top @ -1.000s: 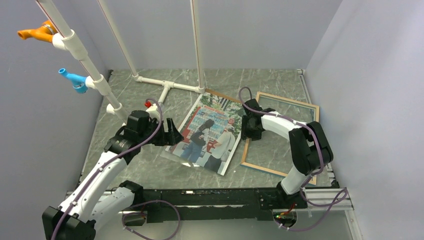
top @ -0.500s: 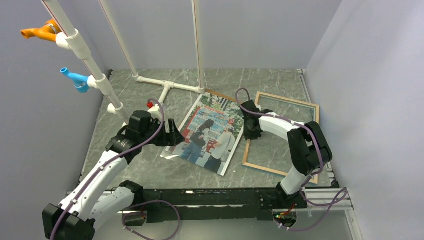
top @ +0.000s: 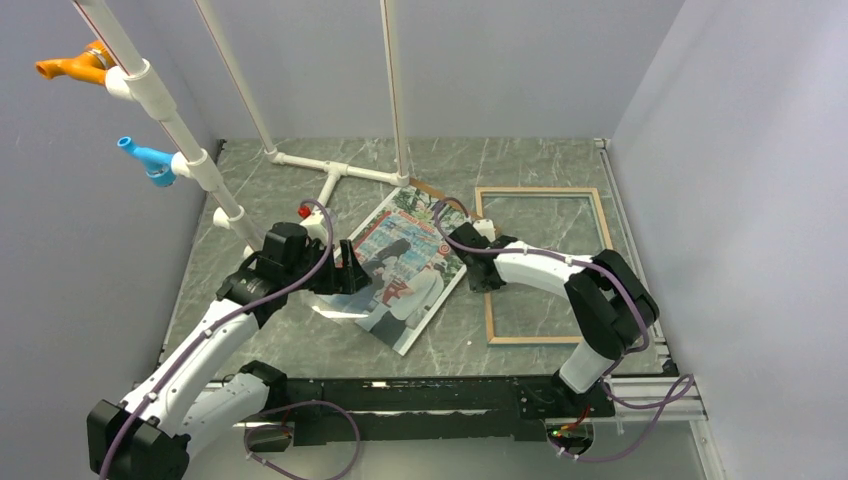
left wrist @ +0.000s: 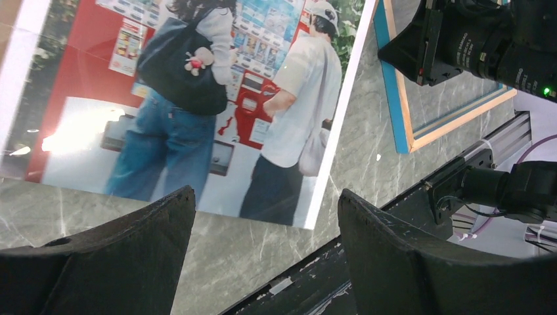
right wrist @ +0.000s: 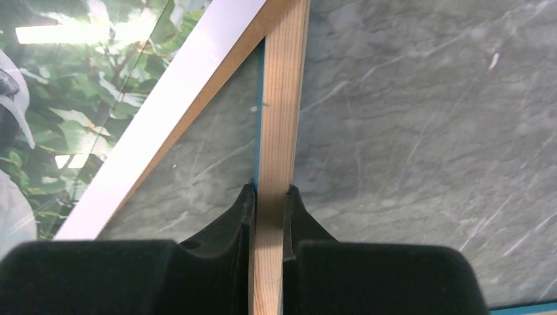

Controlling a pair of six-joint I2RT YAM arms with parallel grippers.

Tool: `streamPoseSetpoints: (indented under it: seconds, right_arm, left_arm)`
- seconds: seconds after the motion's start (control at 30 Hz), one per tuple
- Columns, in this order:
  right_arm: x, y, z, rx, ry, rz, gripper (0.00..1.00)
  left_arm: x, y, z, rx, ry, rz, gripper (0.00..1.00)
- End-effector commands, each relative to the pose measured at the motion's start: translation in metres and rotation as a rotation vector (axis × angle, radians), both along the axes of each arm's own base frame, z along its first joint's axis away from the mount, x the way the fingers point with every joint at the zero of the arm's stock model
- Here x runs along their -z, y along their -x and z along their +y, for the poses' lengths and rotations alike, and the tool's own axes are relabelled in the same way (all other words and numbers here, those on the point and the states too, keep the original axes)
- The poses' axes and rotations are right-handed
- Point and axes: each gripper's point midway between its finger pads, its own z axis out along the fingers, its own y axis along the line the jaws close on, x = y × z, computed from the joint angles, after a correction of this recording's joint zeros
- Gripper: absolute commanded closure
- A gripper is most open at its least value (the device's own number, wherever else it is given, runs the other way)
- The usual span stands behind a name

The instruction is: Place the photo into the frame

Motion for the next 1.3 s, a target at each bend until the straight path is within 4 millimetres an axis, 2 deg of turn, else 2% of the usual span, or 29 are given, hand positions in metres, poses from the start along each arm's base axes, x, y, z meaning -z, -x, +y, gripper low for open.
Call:
streamPoseSetpoints:
  seconds: [0.0,0.13,0.17,0.23,0.27,0.3,0.4,0.53,0.7,0.9,1.03,1.27]
  right_arm:
    - [0.012,0.032,-0.001,-0.026,0.014,0.079,1.0]
    - [0.012,0.041,-0.011,0.031,0.031,0.085,1.0]
    - [0.011,0.041,-0.012,0.04,0.036,0.087,0.97]
    - [0.009,0.04,-0.013,0.065,0.049,0.089,0.6]
    - [0.007,0.039,-0.012,0.071,0.052,0.092,0.49]
    - [0.004,0.036,-0.009,0.074,0.047,0.09,0.41]
    - [-0.007,0.032,-0.002,0.075,0.019,0.08,0.25]
    - [-0.029,0.029,0.006,0.062,-0.056,0.036,0.1]
    - [-0.057,0.028,0.016,0.042,-0.171,-0.026,0.01]
    - [-0.081,0.025,0.037,0.019,-0.403,-0.06,0.0]
    - [-0.087,0.022,0.045,0.032,-0.556,-0.037,0.0]
    - [-0.095,0.03,0.052,0.076,-0.813,0.024,0.0]
  left_arm:
    - [-0.003,-0.005,-0.002,-0.001,0.003,-0.033,0.17]
    - [0.001,-0.005,-0.002,-0.003,-0.001,-0.026,0.17]
    - [0.002,-0.005,-0.002,-0.003,0.001,-0.023,0.17]
    - [0.003,-0.005,-0.002,-0.001,0.0,-0.02,0.17]
    - [0.003,-0.004,-0.003,0.0,0.001,-0.019,0.17]
    - [0.004,-0.004,-0.002,-0.001,-0.001,-0.019,0.17]
    - [0.004,-0.003,-0.001,-0.003,-0.01,-0.018,0.17]
    - [0.002,-0.003,0.002,-0.011,-0.022,-0.029,0.17]
    - [0.0,-0.003,0.002,-0.017,-0.011,-0.049,0.17]
    - [0.012,0.002,0.003,-0.049,0.001,-0.006,0.17]
    - [0.026,0.012,0.0,-0.07,0.049,0.057,0.17]
    - [0.048,0.036,-0.004,-0.101,0.092,0.182,0.19]
